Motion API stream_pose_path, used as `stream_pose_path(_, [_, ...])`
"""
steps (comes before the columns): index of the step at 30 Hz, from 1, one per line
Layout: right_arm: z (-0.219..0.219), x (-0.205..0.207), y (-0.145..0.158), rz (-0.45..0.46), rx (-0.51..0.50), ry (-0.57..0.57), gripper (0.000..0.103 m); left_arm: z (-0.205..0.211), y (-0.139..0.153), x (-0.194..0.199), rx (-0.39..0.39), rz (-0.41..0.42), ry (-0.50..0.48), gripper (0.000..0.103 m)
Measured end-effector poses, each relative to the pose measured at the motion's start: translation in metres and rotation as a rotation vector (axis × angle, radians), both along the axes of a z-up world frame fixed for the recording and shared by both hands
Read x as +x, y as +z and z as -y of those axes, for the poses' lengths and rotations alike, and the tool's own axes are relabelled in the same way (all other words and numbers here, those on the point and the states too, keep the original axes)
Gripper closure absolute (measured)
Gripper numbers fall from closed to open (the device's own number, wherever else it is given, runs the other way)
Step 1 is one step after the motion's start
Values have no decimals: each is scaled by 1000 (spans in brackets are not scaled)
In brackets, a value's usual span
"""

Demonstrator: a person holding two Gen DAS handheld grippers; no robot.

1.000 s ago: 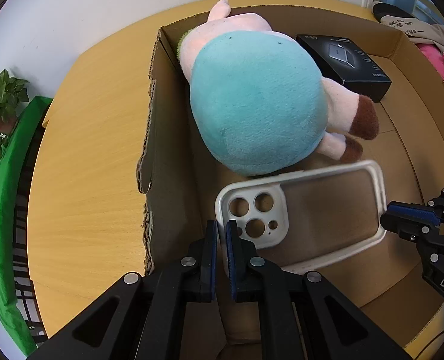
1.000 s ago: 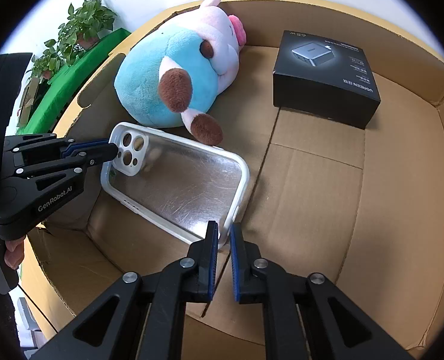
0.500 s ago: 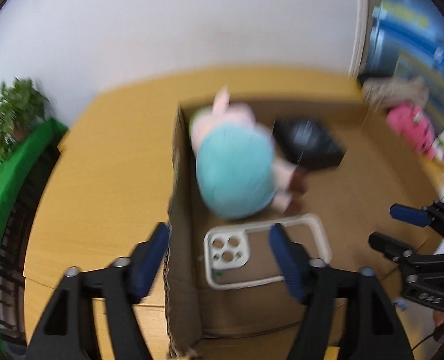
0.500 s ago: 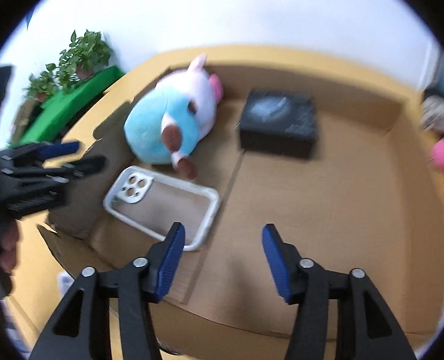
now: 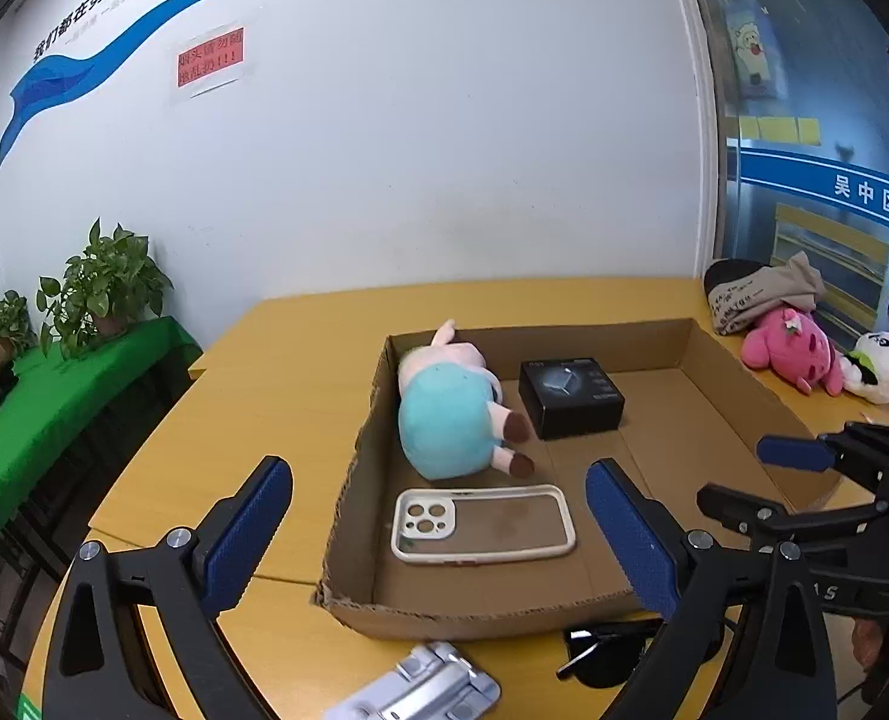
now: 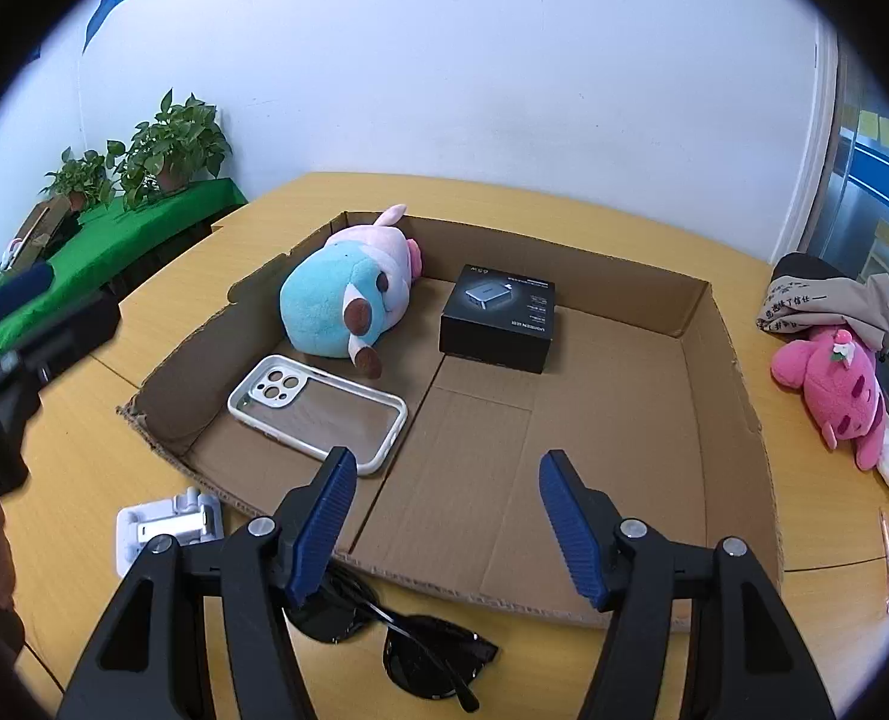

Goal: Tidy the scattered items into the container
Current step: 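Withdraw the left gripper from the box toward the sunglasses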

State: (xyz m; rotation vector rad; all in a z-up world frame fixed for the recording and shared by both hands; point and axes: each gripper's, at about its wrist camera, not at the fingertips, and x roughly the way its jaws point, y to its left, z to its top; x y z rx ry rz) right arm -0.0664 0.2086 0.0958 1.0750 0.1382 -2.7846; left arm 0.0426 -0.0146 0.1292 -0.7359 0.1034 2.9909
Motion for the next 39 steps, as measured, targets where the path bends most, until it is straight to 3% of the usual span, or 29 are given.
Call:
stream_pose_path(25, [-40, 42, -1, -4, -48, 13, 40, -39, 1, 41, 58, 37, 7, 0])
stream_pose_path(32, [-43, 49, -49, 148, -110, 159, 40, -37, -26, 45, 75, 134, -6, 0])
stream_pose_path(35, [-45, 47, -79, 224, -129, 176, 40, -38, -46, 41, 75, 199, -14, 0])
stream_pose_path(39, [-45, 39, -96, 252, -131, 184, 40, -38, -69, 36, 108, 274, -41, 0])
